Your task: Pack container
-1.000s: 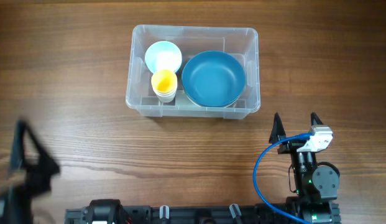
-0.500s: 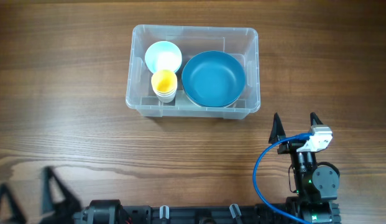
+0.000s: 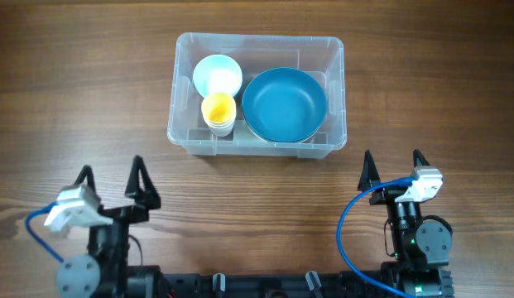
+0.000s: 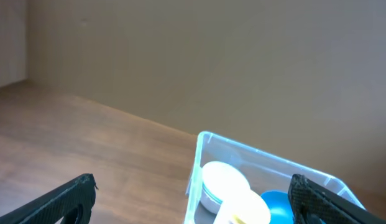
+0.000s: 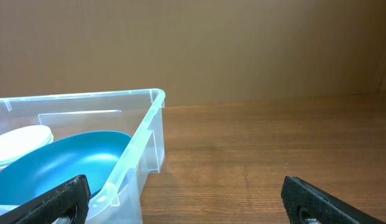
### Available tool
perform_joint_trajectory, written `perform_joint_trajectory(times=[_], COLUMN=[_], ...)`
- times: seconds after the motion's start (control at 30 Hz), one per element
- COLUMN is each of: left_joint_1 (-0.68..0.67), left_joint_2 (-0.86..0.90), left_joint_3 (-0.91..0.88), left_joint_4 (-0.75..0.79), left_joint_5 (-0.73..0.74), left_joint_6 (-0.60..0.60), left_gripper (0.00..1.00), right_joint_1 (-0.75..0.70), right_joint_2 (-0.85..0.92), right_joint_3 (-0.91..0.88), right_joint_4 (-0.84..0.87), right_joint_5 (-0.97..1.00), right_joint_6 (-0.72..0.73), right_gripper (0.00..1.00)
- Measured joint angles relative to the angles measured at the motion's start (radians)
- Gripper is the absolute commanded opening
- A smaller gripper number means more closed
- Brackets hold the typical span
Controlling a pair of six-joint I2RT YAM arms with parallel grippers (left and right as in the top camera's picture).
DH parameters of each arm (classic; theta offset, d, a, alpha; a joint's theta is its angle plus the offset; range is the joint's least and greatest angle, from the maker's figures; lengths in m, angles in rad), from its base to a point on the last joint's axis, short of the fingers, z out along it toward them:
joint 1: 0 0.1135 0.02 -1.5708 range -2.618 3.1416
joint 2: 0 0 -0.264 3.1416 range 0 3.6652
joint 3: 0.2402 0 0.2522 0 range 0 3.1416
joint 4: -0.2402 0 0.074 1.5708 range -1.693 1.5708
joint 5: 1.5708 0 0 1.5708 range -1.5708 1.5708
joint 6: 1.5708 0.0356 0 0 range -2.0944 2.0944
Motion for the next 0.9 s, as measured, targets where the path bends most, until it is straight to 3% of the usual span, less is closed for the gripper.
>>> perform_joint_trajectory(times=[0.17,0.43,0.9], left_joint_1=[0.000,0.000,0.000], left_joint_2=[-0.041,-0.056,-0.056], left_joint_3=[-0.165,-0.288,-0.419], left_joint_4=[0.167,0.204,0.229], left_joint_5=[0.038,0.074,0.190], left_joint_6=[-0.002,0.017,0.257], left_gripper=[1.00,1.00,1.00], right_joint_1=[0.000,0.000,0.000], right_joint_2=[0.000,0.000,0.000], right_joint_3=[0.000,0.000,0.000], right_joint_4=[0.000,0.000,0.000], right_joint_5=[0.000,0.000,0.000], right_joint_6=[0.000,0.000,0.000], right_gripper=[1.00,1.00,1.00])
